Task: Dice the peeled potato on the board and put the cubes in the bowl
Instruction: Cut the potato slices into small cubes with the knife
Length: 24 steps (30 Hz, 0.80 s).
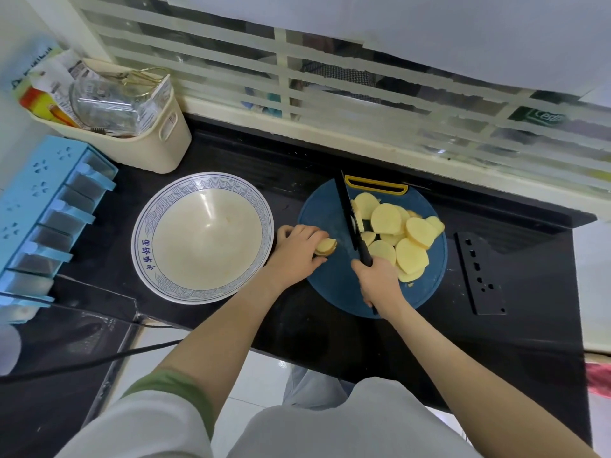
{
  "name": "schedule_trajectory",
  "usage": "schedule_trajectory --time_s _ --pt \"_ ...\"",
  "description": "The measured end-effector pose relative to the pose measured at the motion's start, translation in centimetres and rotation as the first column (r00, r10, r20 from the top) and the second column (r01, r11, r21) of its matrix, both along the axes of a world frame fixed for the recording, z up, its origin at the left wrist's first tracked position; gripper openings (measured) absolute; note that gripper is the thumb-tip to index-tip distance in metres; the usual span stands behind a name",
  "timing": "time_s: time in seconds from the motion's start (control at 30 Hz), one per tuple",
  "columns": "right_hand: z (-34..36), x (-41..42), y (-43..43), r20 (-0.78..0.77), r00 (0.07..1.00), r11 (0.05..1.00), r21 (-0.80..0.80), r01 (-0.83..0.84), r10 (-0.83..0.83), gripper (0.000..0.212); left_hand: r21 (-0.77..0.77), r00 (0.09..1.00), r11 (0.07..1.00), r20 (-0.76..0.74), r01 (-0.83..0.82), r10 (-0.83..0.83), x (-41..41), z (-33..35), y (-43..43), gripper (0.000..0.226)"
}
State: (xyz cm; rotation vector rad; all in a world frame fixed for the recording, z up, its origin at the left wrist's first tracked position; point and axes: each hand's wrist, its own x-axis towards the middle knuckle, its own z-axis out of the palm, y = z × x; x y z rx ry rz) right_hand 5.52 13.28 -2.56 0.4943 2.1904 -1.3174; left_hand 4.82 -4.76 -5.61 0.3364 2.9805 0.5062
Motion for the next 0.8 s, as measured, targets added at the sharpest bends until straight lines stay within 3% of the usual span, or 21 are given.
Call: schedule_trajectory --time_s 0.2,0.37,0.6,0.8 --pt "0.4 -0.1 -0.5 -0.018 1.0 1.0 -0.013 -0.003 0.003 0.033 -0.043 0.99 0.999 -0.14 0.012 -0.018 -0.3 -0.5 0.4 0.031" --pt "0.5 -0.2 -0.5 -0.019 1.0 1.0 0.016 -0.021 0.021 0.032 -0.063 0.994 0.998 -0.11 -0.013 0.006 -0.7 -0.7 0.7 0.036" --pt "0.5 -0.1 -0.2 -0.011 0.999 0.999 0.029 -0.04 0.04 0.032 0.135 0.979 0.983 -0.143 -0.127 0.146 0.2 0.2 0.4 0.031" --pt "0.1 0.2 -0.3 0.002 0.999 0.999 0.012 -0.035 0.035 0.034 0.094 0.996 0.993 -0.051 -0.072 0.077 0.9 -0.1 -0.6 0.034"
